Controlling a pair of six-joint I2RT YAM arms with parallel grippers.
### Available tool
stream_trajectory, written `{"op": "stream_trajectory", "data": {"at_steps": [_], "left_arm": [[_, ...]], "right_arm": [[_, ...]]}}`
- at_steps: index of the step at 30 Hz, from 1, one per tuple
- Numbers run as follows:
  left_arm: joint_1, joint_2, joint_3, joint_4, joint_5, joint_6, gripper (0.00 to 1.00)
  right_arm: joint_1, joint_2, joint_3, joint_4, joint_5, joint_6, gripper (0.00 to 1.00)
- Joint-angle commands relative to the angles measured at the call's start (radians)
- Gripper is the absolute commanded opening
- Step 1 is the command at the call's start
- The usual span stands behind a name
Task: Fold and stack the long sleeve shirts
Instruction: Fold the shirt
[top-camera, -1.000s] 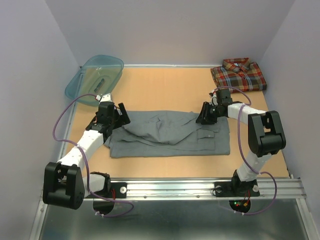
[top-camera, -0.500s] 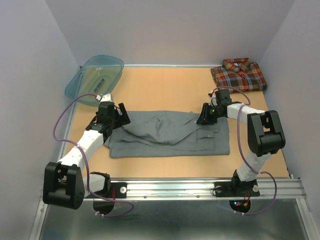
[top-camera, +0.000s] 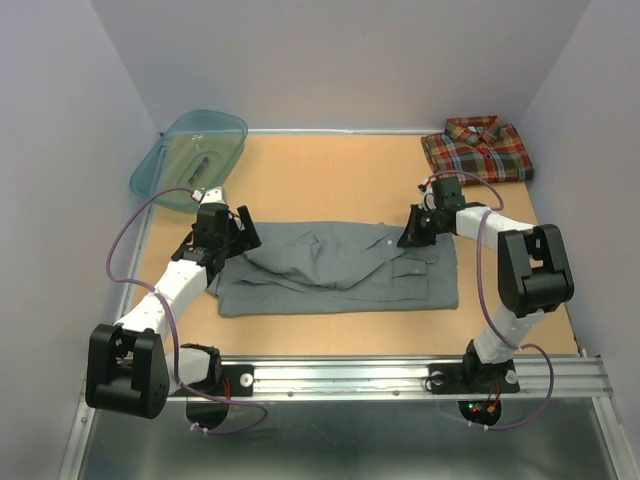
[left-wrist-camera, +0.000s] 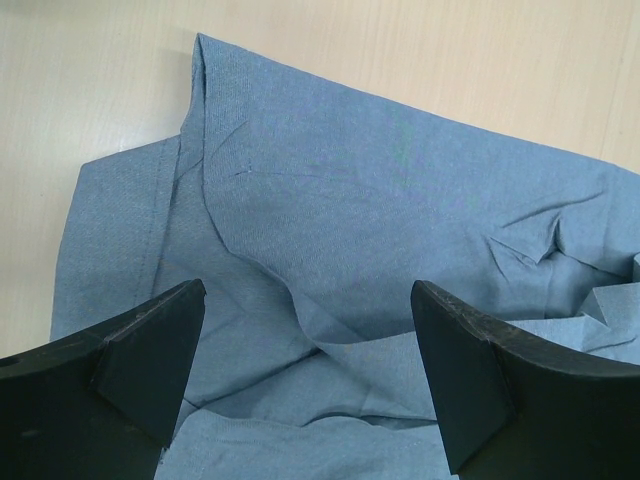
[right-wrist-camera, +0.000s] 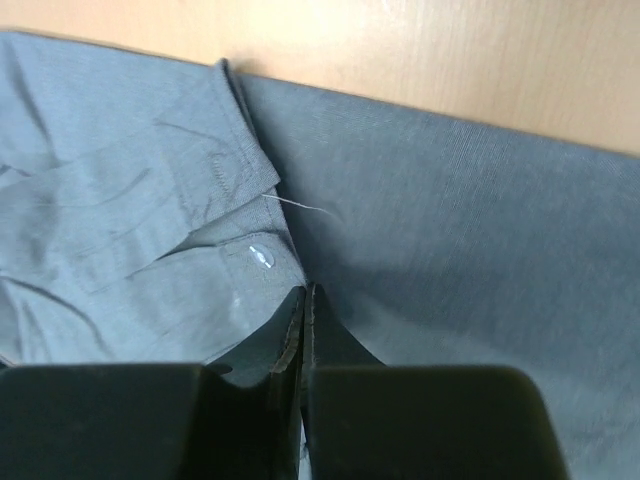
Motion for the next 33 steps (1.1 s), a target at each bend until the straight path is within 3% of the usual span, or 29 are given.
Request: {"op": "stream_trajectory", "data": {"at_steps": [1,10,16,24,33], "left_arm": [[0.003,-0.02,0.011,0.034,-0.027,0.012,0.96],[0.003,-0.027,0.008,0.026,-0.024,0.008,0.96],[0.003,-0.023,0.009,0.02,-0.008,0.005,0.96],[0.003,0.002,0.042,0.009,0.029,-0.019,0.96],[0.003,0.035,0.062,-0.011,0.047,-0.039,0.96]], "right_arm": [[0.011,-0.146,0.082,-0.043,0.03,0.089,0.01],[0.009,-0.269,0.1,-0.244,0.209,0.255,0.0],[0.008,-0.315,0.034,-0.249,0.36,0.301,0.01],[0.009,-0.266,0.005,-0.242,0.352,0.302,0.01],[0.009,-0.285,-0.058,-0.237,0.484,0.299,0.04]]}}
